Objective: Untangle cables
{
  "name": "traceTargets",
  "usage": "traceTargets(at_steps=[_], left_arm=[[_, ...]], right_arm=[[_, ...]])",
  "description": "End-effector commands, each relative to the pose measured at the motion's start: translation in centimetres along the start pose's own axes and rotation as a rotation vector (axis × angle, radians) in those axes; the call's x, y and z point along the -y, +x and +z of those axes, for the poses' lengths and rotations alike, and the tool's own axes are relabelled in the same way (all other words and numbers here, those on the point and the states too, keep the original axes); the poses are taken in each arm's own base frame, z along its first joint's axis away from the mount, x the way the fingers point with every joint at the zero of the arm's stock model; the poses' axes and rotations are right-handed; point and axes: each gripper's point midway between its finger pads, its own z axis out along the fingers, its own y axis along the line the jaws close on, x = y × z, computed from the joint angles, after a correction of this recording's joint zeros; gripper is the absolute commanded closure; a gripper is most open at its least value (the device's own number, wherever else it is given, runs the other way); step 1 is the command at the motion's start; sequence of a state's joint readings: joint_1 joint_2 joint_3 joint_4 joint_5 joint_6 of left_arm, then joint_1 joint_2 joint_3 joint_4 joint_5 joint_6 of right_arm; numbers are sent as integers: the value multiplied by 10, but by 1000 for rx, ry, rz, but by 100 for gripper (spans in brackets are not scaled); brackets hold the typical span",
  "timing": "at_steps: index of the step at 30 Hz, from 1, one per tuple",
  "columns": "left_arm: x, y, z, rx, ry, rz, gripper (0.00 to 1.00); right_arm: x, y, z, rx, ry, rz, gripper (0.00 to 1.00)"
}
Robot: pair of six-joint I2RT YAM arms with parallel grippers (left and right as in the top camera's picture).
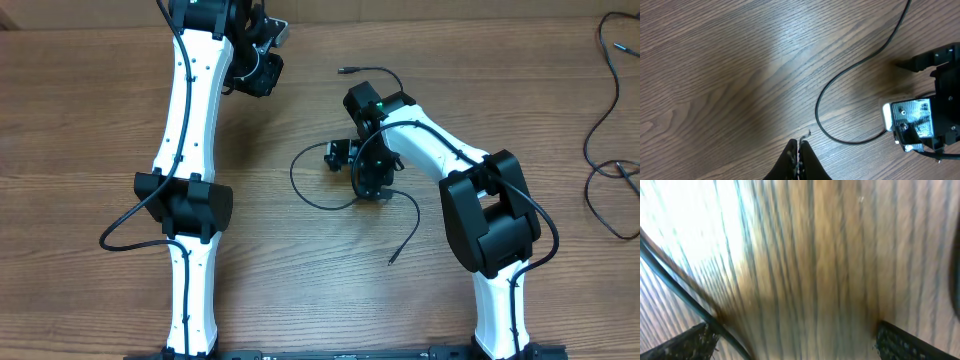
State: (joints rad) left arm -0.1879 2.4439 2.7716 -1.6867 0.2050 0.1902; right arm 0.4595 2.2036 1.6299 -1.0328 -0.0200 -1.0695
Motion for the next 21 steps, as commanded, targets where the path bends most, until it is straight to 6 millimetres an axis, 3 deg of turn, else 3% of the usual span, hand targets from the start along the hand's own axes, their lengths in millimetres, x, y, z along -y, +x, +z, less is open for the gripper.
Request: traceTargets(at_steps=[1,6,16,18,21], left_arm=[[3,0,-8,13,-1,21,96],[3,0,-8,13,-1,21,96],[3,0,-8,13,-1,21,96],[3,0,-8,13,-1,21,96],[3,0,-8,13,-1,21,96]], right_arm=[[-29,-7,46,33,-151,21,0],[-42,-21,42,114,-220,29,0],[-55,-12,40,79,-278,46,0],[-58,-11,40,74,-286,48,12],[-63,-7,45,66,-299,46,12]])
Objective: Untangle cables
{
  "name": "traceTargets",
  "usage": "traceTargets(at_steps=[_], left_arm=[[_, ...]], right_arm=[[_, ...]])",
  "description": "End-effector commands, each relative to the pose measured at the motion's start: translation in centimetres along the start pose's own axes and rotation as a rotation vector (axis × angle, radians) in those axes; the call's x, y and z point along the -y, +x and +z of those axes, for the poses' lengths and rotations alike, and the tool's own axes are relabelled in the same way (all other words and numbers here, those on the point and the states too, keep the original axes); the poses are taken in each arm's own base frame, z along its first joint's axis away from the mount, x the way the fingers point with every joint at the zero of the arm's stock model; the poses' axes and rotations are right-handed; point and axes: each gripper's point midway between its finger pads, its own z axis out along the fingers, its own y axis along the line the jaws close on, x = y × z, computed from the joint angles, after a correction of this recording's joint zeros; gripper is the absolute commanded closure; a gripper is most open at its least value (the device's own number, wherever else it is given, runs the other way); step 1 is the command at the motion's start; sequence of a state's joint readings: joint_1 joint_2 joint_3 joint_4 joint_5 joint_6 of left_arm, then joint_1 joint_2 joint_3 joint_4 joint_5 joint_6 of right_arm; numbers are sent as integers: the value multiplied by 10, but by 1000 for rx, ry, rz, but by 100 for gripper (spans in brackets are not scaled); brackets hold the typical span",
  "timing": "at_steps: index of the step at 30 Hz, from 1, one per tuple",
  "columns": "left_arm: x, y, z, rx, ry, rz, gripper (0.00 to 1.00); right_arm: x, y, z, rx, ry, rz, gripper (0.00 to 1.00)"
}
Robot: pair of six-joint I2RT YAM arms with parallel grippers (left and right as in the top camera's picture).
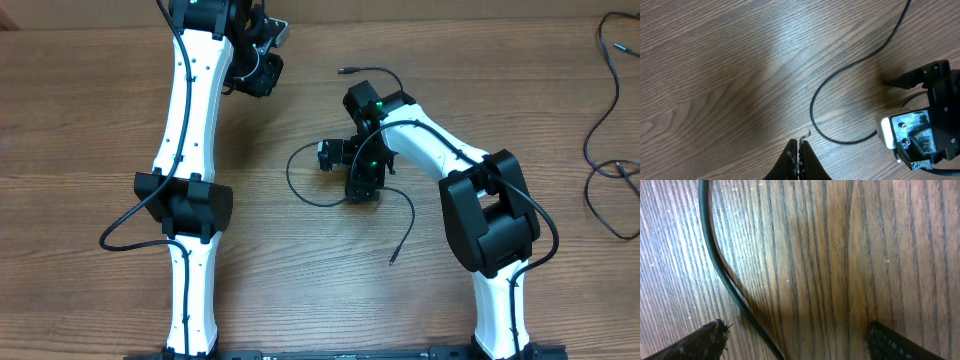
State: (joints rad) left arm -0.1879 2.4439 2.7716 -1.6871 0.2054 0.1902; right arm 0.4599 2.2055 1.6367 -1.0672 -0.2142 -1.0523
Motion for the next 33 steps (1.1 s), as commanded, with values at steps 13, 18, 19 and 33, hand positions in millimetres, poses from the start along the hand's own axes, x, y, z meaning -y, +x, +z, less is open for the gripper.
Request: traceTargets(at_steps=[13,18,19,33], left_arm=[[3,0,-8,14,-1,21,96],[3,0,-8,14,-1,21,96],[3,0,-8,14,-1,21,96],[3,0,-8,14,-2,21,96]], right_arm=[[-61,45,78,-83,-233,64,15],[-77,36,81,-4,-306,84,67],[-79,34,82,9,-316,87,79],[-86,11,79,112,-379,316,96]])
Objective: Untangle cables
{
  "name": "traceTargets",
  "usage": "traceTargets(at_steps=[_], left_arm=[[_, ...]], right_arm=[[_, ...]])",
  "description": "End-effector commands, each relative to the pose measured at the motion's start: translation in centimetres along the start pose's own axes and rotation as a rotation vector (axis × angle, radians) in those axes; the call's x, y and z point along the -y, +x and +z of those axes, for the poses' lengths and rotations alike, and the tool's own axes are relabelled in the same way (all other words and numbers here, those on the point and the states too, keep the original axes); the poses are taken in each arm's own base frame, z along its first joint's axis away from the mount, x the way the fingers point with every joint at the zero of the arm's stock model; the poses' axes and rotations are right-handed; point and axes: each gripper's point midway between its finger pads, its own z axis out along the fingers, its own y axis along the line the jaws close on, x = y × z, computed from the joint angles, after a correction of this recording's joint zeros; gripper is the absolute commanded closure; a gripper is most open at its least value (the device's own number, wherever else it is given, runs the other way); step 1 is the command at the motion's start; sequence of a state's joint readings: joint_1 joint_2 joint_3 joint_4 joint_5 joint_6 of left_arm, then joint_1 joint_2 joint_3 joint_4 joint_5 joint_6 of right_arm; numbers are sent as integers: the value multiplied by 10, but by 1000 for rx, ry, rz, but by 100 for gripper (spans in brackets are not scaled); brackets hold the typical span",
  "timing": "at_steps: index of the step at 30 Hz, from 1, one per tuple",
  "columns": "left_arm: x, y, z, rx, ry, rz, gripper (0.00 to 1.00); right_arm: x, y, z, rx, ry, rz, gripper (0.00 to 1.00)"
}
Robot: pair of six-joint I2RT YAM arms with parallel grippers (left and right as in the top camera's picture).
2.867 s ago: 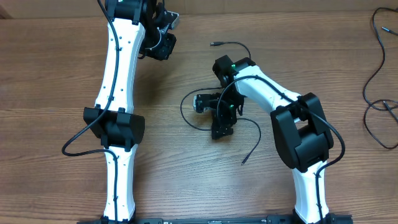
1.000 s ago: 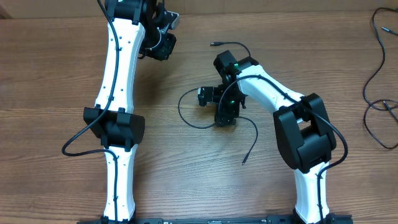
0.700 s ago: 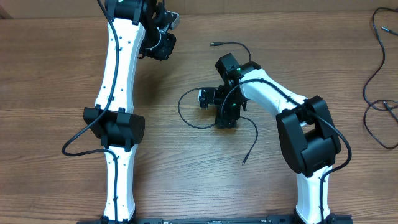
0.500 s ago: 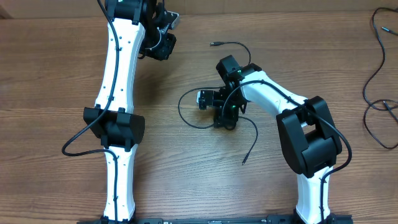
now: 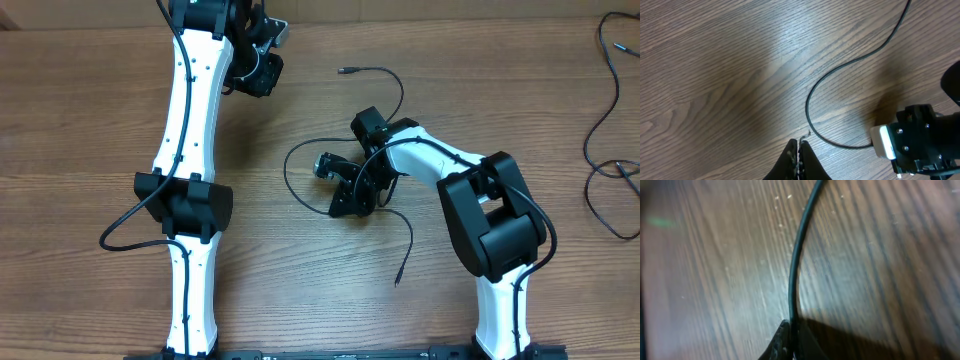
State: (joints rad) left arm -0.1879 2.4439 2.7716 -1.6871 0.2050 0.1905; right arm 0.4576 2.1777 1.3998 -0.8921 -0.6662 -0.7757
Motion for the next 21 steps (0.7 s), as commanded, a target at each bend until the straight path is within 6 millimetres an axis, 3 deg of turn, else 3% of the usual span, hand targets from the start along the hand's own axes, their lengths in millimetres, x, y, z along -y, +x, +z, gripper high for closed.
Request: traceTargets(at_steps=[1,11,21], left_arm=[[3,0,-8,14,-1,20,96],[3,0,-8,14,-1,20,96],[3,0,-8,14,-1,20,96]], right_arm=[[6,58,37,-187,-38,50,96],[11,5,-3,-93,31,-30,96],[38,-26,-74,-3,112,13,96]])
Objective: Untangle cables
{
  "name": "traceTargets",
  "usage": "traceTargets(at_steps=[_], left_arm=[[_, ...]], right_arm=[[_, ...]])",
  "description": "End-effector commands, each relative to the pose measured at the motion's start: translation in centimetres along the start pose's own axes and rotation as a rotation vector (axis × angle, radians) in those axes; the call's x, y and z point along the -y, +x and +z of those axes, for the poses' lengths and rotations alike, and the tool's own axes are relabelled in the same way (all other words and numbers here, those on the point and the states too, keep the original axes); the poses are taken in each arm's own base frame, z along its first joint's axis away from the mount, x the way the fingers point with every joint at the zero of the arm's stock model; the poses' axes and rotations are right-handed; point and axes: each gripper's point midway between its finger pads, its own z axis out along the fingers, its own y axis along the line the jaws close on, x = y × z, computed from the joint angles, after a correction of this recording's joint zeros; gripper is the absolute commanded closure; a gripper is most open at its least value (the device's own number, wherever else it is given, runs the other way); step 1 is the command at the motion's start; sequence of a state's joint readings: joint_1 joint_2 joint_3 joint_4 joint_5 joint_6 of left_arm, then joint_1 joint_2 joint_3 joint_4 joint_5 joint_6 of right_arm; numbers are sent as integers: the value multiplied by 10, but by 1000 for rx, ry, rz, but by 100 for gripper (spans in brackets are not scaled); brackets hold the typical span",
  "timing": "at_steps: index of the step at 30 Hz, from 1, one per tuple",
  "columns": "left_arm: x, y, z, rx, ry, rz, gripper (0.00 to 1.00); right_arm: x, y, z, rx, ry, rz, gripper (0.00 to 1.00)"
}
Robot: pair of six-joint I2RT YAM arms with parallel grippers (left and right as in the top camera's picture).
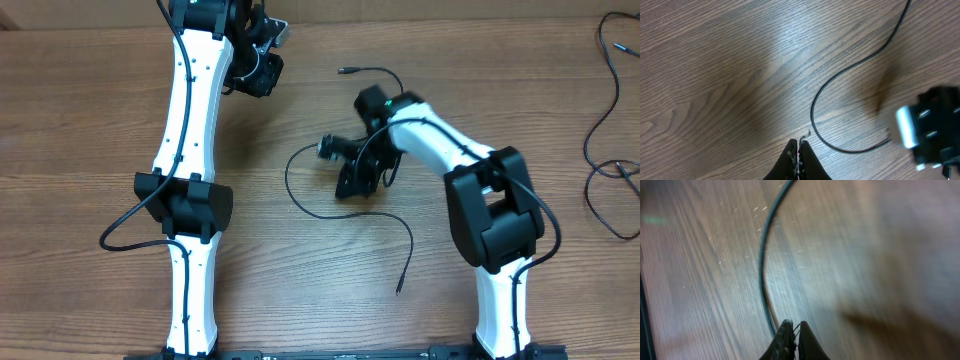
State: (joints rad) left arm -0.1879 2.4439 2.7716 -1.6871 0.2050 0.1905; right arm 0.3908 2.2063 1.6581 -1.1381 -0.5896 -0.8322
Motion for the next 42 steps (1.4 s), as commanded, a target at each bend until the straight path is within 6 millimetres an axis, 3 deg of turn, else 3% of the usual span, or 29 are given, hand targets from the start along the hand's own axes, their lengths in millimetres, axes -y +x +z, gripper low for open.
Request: traceTargets(at_steps=[1,8,10,13,14,17,22,24,29,31,32,36,39,42], left_arm=[[3,0,-8,14,-1,20,96],[3,0,-8,14,-1,20,96],[3,0,-8,15,-1,21,96],[3,-1,-8,16,-1,21,96],[3,-1,-8,16,-1,21,96],[3,-1,-8,17,0,21,96],[3,-7,-8,41,-1,26,96],[7,-11,-8,59,26,57,90],[26,-13,3,52,106,61,87],[33,-10,14,13,109,1,75],[36,-7,20,-10,111,-25,62],[56,6,46,-110,117,-77,44],[63,16,70,-180,46,-77,42],[65,27,102,-245,-35,-32,42]], right_arm=[[24,-5,-27,41,53,20,96],[56,4,-56,108,111,125,96],[69,-5,-60,162,146,227,96],[97,-37,-73,328,211,450,95],[103,-46,-77,374,220,493,1],[108,-73,-88,508,166,627,0],[114,-83,-98,563,173,641,0],[123,-77,-110,565,217,675,0],[154,-49,-183,544,514,789,0],[156,-40,-223,545,645,818,0],[155,-38,-246,550,717,829,0],[139,-29,-312,555,929,855,0],[123,-29,-332,529,965,807,0],[112,-26,-336,510,959,812,0]])
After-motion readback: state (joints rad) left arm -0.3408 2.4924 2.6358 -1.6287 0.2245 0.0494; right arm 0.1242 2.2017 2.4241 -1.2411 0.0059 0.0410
